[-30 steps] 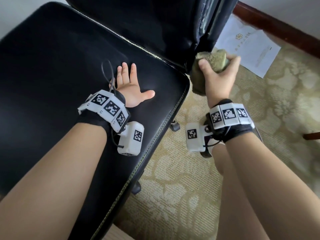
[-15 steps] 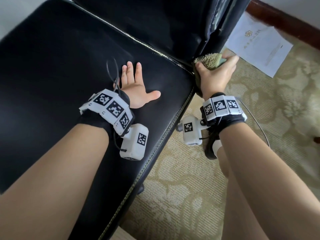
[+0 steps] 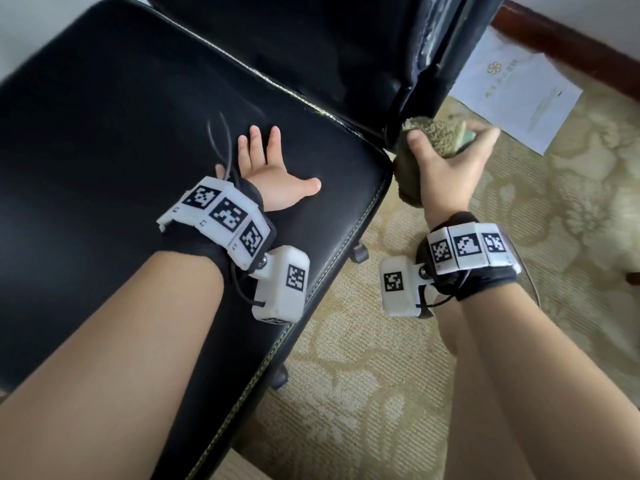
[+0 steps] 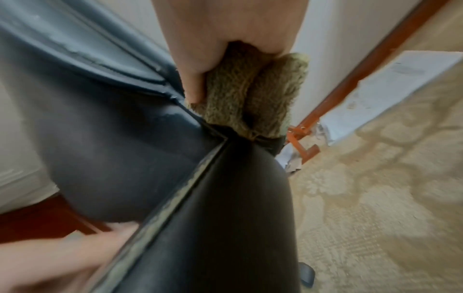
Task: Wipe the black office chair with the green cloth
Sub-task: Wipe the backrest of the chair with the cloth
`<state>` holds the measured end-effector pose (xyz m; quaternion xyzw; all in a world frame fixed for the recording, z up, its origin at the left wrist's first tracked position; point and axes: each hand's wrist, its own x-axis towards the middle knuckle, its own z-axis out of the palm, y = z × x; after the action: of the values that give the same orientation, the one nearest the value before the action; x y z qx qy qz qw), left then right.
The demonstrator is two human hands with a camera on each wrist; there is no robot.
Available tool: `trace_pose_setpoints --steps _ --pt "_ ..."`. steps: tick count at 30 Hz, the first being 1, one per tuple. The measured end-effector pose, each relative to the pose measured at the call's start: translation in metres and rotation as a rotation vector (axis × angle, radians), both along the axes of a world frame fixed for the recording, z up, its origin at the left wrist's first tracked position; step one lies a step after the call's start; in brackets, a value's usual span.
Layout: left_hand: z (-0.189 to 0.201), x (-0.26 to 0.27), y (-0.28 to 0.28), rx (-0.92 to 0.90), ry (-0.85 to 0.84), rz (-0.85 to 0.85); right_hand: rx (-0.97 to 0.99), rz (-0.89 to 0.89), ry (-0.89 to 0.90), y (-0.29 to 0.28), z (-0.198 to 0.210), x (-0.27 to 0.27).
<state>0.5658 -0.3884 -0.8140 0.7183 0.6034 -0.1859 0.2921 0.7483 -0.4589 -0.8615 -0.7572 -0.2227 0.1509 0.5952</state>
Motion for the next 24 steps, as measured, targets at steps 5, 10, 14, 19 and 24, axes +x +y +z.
trace_pose_setpoints --steps 5,10,14,19,24 --pt "-0.003 0.005 -0.028 -0.062 -0.039 0.095 -0.079 0.037 -0.093 0.020 0.014 -0.007" --pt "-0.009 -0.002 -0.030 -0.074 -0.017 0.029 -0.155 0.006 -0.023 0.031 0.018 -0.007" --pt "-0.010 -0.006 -0.027 -0.085 -0.020 0.010 -0.165 0.014 -0.059 0.035 0.021 -0.006" --pt "-0.010 -0.006 -0.027 -0.087 -0.018 -0.003 -0.221 -0.002 -0.057 0.033 0.012 -0.003" --pt "-0.010 -0.007 -0.028 -0.078 0.011 -0.033 -0.424 0.036 0.066 0.024 -0.006 -0.002"
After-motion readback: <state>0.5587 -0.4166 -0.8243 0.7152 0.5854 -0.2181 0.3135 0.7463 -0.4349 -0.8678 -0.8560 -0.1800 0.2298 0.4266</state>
